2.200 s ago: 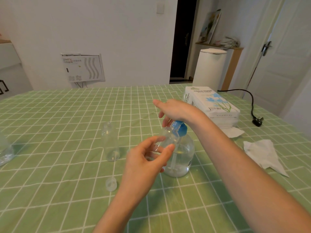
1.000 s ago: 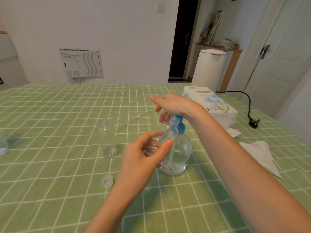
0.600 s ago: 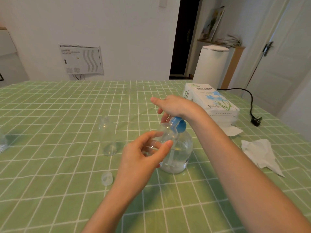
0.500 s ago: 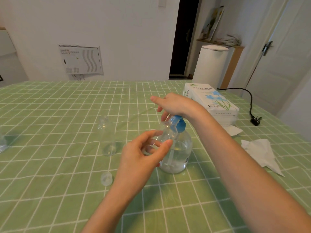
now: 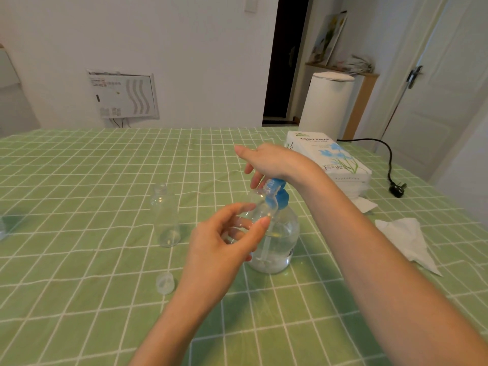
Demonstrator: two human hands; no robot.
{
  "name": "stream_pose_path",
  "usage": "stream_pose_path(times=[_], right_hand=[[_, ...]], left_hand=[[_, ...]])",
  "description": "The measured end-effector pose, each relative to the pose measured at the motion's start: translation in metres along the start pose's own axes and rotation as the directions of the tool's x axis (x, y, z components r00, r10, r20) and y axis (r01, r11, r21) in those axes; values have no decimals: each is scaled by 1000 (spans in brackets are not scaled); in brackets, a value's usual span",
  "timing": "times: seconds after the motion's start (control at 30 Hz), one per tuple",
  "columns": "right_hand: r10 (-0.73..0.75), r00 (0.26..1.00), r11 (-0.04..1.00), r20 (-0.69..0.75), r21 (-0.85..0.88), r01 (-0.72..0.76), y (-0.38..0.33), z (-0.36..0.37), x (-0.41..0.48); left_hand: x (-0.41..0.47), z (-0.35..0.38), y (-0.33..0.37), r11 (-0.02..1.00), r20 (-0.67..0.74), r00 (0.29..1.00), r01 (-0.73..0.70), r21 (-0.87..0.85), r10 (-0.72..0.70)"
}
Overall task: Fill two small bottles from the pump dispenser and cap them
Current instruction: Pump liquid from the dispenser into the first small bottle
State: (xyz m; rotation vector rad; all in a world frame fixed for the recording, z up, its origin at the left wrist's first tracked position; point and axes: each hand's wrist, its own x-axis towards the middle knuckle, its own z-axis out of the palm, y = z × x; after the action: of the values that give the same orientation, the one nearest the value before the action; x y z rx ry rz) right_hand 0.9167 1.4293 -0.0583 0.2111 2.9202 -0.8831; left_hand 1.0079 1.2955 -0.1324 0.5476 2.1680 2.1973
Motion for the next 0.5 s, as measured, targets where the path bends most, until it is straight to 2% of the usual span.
stream_pose_path(times=[0.23,0.5], right_hand=[[22,999,1000,38,-10,-22,5,8,4],[-28,1000,1000,2,-6,28,0,0,2]], left_hand=[[-1,-3,-8,1000,10,1000,18,6,-18],[1,0,-3,1000,1,1000,11,-21,-11]])
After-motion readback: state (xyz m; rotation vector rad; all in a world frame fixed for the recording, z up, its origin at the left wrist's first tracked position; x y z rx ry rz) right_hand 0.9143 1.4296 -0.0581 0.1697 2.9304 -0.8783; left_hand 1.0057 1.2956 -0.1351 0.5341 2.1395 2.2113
